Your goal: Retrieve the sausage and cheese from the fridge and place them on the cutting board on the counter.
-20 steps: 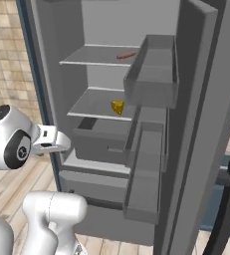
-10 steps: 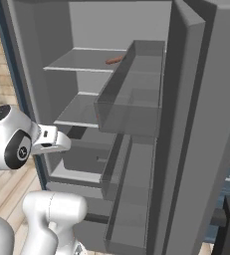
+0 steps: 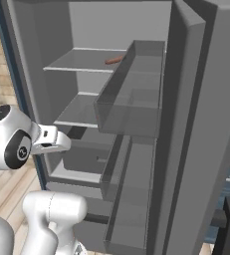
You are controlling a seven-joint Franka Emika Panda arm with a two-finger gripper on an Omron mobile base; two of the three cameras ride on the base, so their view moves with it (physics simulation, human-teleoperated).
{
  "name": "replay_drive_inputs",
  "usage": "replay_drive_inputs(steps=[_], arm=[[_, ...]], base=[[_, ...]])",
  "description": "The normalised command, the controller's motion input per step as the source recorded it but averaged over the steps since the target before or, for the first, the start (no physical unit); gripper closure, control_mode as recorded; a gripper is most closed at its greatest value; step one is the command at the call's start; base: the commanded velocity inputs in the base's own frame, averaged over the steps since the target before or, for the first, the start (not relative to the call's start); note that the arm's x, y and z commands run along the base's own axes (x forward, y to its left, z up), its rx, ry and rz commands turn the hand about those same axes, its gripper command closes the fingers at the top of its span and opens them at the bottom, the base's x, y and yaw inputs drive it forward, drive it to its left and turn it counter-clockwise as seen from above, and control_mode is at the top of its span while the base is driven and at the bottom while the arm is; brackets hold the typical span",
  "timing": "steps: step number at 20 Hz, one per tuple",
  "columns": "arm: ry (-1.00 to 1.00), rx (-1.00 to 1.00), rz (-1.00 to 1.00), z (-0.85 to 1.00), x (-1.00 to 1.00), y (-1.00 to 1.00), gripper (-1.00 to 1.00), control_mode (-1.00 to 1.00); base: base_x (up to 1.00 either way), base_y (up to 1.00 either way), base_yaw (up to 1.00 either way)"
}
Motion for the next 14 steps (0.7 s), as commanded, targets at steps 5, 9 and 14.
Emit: replay_drive_inputs(steps=[5, 9, 14], arm=[[0.00, 0.00, 0.00, 0.00, 0.00, 0.00, -1.00, 1.00], [0.00, 0.00, 0.00, 0.00, 0.00, 0.00, -1.00, 1.00], [0.00, 0.00, 0.00, 0.00, 0.00, 0.00, -1.00, -1.00]], base=[[0.00, 0.00, 0.00], [0.00, 0.00, 0.00], [0.00, 0.00, 0.00]])
